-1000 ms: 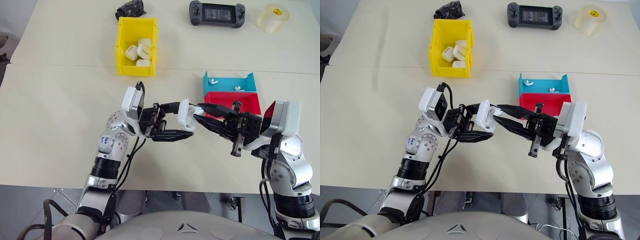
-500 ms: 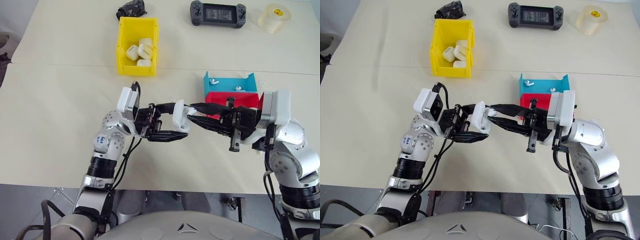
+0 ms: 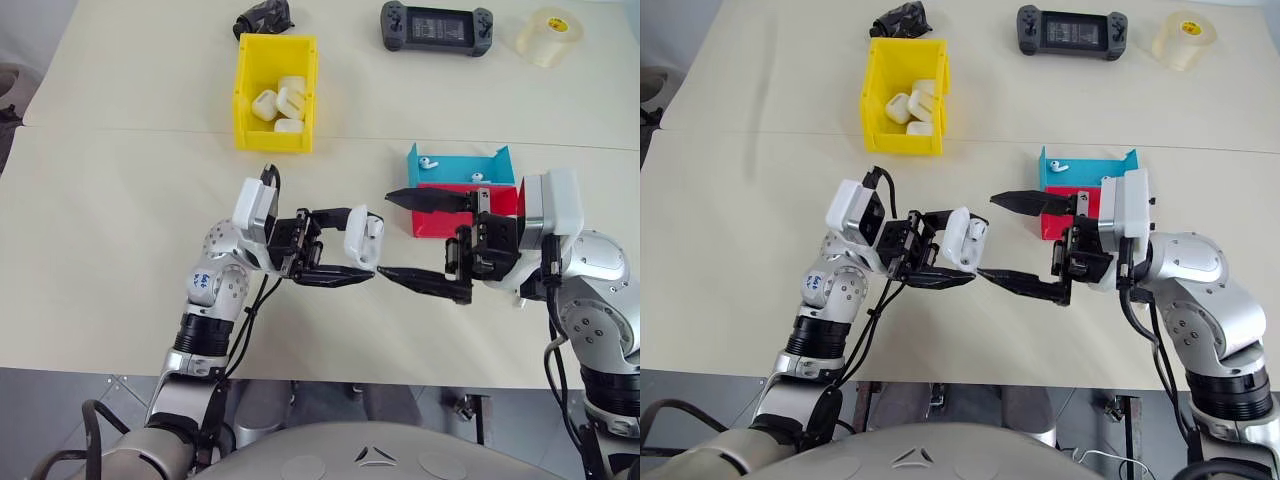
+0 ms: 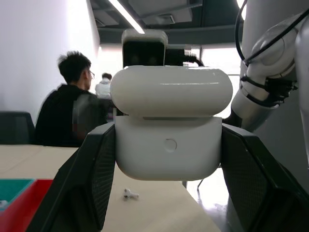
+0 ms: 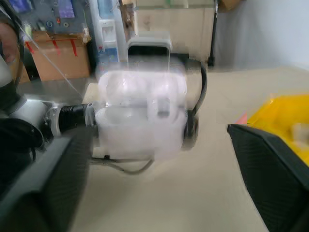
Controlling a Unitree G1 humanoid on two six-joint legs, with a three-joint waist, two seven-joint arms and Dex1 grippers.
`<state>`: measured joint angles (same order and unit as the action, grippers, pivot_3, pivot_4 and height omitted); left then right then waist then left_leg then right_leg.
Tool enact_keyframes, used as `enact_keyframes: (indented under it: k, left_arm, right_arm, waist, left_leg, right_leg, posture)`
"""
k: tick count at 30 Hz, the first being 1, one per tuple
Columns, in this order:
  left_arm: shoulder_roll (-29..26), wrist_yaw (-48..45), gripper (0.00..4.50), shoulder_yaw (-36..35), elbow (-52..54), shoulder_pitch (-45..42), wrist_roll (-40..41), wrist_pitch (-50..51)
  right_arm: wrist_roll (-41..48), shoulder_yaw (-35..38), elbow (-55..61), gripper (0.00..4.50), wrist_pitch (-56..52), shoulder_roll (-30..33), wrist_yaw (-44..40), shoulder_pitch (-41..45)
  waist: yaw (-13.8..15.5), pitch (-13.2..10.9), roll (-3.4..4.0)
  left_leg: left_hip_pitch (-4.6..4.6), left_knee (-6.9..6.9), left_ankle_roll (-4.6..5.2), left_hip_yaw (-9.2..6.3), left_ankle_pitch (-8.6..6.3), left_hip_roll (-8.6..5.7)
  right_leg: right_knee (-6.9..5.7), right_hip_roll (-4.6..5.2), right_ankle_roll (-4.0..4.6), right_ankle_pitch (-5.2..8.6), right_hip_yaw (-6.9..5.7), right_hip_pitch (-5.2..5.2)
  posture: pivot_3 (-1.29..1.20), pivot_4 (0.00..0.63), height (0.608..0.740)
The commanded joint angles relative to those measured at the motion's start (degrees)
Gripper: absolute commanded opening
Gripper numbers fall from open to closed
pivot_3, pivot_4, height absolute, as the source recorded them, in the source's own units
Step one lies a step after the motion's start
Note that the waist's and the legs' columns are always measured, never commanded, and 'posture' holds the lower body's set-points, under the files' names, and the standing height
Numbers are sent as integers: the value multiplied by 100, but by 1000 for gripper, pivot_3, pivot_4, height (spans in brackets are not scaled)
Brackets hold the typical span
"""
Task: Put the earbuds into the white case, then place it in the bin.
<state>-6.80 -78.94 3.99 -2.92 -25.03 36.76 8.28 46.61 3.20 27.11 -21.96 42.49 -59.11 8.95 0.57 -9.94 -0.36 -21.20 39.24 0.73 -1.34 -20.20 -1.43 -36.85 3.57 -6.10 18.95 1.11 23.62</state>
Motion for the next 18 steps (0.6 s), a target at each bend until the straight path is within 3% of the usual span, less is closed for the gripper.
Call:
enact_keyframes:
  k: [1,6,10,14,18]
  left_arm:
    - [-59,-25,2812,-67,216,135,103,-169]
    - [-57,-6,2812,-8,272,310,66,-293]
    - [-7,11,2812,91,311,444,-23,-472]
    - [46,156,2812,118,363,521,-24,-587]
    - [61,301,2812,141,456,630,-45,-710]
  right_arm:
    - [-142,1044,-611,4493,289,375,-419,-525]
    - [-993,1472,-1906,4493,1281,612,-961,-863]
    - [-1379,1440,-3002,4493,1444,873,-1183,-345]
    - [-1562,1098,-3453,4493,1380,940,-1453,566]
    - [-2763,-31,-4289,4493,1086,1179,-1461,2296]
  waist:
    - [46,0,0]
    - [81,0,0]
    - [51,0,3]
    - [-34,1,5]
    - [-95,0,10]
  left_leg:
    - [0,0,0,0,0,0]
    - [2,0,5,3,-3,-2]
    - [11,1,5,21,0,-1]
    - [17,1,-1,28,7,8]
    - [20,3,-4,31,10,9]
  right_leg:
    - [0,0,0,0,0,0]
    - [2,-1,0,0,0,-3]
    - [-5,-3,0,0,10,-4]
    - [-16,-10,0,0,21,2]
    - [-22,-9,1,0,24,1]
  posture:
    - [0,150,740]
    - [0,150,740]
    - [0,150,740]
    - [0,150,740]
    - [0,150,740]
